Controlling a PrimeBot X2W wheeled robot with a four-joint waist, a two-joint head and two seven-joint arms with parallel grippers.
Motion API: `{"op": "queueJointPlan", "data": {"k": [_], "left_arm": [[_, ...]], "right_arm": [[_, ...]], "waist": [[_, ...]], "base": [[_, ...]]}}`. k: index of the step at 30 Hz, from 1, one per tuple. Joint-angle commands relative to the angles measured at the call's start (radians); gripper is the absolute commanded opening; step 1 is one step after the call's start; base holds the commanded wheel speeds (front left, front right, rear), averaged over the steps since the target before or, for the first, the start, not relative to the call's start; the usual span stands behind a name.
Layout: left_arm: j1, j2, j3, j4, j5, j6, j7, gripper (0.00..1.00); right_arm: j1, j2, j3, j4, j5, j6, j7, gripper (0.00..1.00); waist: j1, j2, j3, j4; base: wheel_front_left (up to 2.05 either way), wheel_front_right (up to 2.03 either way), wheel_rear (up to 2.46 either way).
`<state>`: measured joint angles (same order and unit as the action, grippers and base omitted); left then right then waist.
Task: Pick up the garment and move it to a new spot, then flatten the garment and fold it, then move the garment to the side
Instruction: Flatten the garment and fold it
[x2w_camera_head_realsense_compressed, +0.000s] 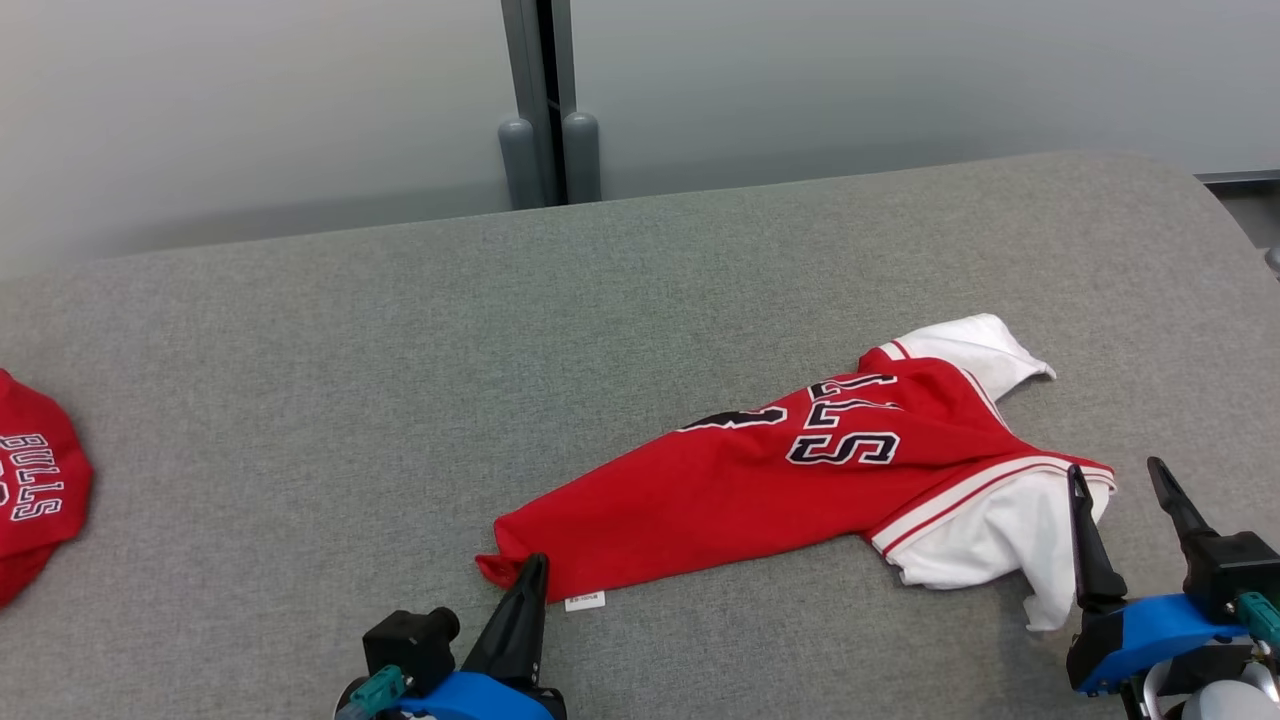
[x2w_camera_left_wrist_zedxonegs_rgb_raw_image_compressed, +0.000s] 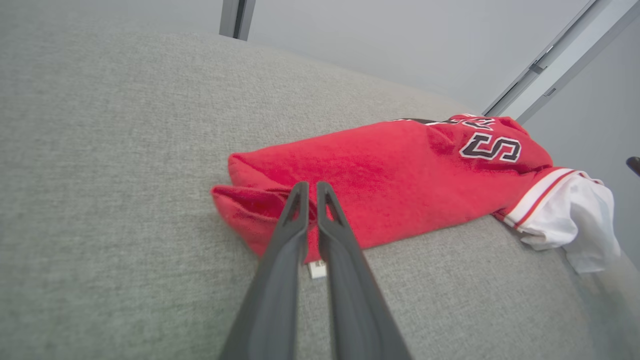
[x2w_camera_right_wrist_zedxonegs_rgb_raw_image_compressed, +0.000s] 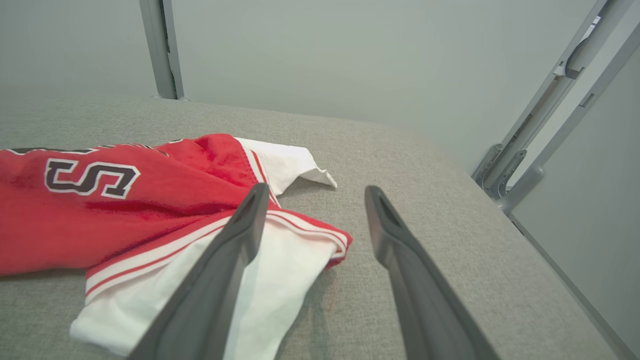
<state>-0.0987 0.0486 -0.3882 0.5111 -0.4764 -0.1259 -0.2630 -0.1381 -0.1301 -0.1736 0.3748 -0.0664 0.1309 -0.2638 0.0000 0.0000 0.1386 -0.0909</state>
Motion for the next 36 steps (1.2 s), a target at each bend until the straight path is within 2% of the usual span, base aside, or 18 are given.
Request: {"op": "queueJointPlan", "data": {"k": [1, 4, 8, 13, 22, 23, 24, 26, 32, 36], "left_arm": [[-0.005, 0.006, -0.007, -0.015, -0.01, -0.007, -0.003, 0.0], [-0.017, 0.018, -0.027, -0.065, -0.013, -0.008, -0.003, 0.0], [-0.024, 0.026, -0.032, -0.21, 0.013, -0.007, -0.003, 0.0], [-0.003, 0.027, 0.005, -0.366, 0.05, -0.005, -0.003, 0.0], [0.03, 0.035, 0.067, -0.266, 0.117, -0.005, -0.003, 0.0], [0.036, 0.033, 0.081, -0.249, 0.131, -0.005, -0.003, 0.24], [0.039, 0.029, 0.096, -0.234, 0.144, -0.004, -0.003, 1.0], [0.041, 0.021, 0.122, -0.223, 0.18, 0.007, -0.003, 1.0], [0.067, 0.012, 0.201, -0.217, 0.302, 0.098, -0.003, 1.0], [0.082, 0.007, 0.223, -0.215, 0.338, 0.107, -0.003, 1.0]], "right_arm": [[0.005, 0.003, -0.001, -0.001, 0.006, 0.0, -0.001, 1.0], [0.002, 0.005, 0.002, 0.006, 0.011, 0.0, -0.001, 1.0], [0.009, 0.01, -0.005, 0.004, 0.018, 0.0, -0.001, 1.0], [0.019, 0.02, -0.009, 0.005, 0.021, 0.0, -0.001, 1.0], [-0.003, 0.035, 0.018, 0.011, 0.022, 0.0, -0.001, 1.0], [-0.003, 0.036, 0.018, 0.01, 0.022, 0.0, -0.001, 1.0], [-0.001, 0.037, 0.017, 0.009, 0.022, 0.0, -0.001, 1.0], [0.005, 0.038, 0.01, 0.005, 0.021, 0.0, -0.001, 1.0], [0.032, 0.055, 0.018, -0.046, 0.023, 0.0, -0.001, 1.0], [0.056, 0.065, 0.043, -0.068, 0.025, 0.0, -0.001, 1.0]], "waist": [[0.0, 0.0, -0.002, 0.007], [0.0, 0.0, -0.008, 0.017], [0.0, 0.0, -0.014, 0.039], [0.0, 0.0, -0.017, 0.069], [0.0, 0.0, -0.013, 0.065], [0.0, 0.0, -0.014, 0.063], [0.0, 0.0, -0.015, 0.061], [0.0, 0.0, -0.017, 0.057], [0.0, 0.0, -0.031, 0.054], [0.0, 0.0, -0.041, 0.061]], "base": [[0.0, 0.0, 0.0], [0.0, 0.0, 0.0], [0.0, 0.0, 0.0], [0.0, 0.0, 0.0], [0.0, 0.0, 0.0], [0.0, 0.0, 0.0], [0.0, 0.0, 0.0], [0.0, 0.0, 0.0], [0.0, 0.0, 0.0], [0.0, 0.0, 0.0]]}}
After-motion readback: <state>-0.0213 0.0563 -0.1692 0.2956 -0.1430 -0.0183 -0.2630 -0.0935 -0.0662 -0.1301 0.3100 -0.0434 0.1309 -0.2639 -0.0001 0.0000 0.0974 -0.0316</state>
